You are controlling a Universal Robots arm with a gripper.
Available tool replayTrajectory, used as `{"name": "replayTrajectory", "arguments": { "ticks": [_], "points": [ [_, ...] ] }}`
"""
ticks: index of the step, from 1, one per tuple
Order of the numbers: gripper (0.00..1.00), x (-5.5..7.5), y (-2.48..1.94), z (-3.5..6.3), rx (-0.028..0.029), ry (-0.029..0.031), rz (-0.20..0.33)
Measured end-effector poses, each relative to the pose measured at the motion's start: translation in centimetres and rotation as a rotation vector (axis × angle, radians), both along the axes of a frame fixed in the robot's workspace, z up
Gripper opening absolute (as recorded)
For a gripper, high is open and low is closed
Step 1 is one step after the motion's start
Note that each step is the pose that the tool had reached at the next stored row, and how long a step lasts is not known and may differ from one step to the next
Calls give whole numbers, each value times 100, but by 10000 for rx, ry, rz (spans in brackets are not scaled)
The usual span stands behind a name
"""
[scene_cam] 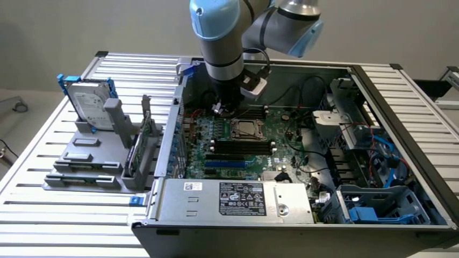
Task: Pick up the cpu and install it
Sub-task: 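Install the first cpu locking lever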
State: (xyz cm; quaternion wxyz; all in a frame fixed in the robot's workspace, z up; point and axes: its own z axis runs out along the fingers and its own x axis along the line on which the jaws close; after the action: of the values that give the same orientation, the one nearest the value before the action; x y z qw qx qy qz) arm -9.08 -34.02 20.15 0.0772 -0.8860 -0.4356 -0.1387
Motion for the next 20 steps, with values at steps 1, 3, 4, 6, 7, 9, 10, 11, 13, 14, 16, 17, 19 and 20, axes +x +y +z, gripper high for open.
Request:
{"name": "replayTrajectory", "arguments": {
  "ticks": [1,3,4,6,7,9,10,11,13,14,16,17,19,20],
  "points": [
    [11,0,4,-4,-5,1,-32],
    [11,0,13,-11,-11,1,-96],
    [11,0,17,-14,-13,1,-125],
    [11,0,23,-19,-18,0,-176],
    [11,1,24,-22,-21,1,-193],
    [11,5,25,-27,-34,2,-219],
    [11,8,25,-29,-42,2,-227],
    [11,12,26,-33,-51,2,-233],
    [11,21,26,-40,-64,2,-244],
    [11,27,26,-43,-72,2,-248],
    [11,38,27,-49,-80,0,-257],
    [11,43,26,-52,-87,1,-260],
    [11,54,26,-57,-98,1,-268],
    [11,60,26,-60,-104,1,-272]
  ]
}}
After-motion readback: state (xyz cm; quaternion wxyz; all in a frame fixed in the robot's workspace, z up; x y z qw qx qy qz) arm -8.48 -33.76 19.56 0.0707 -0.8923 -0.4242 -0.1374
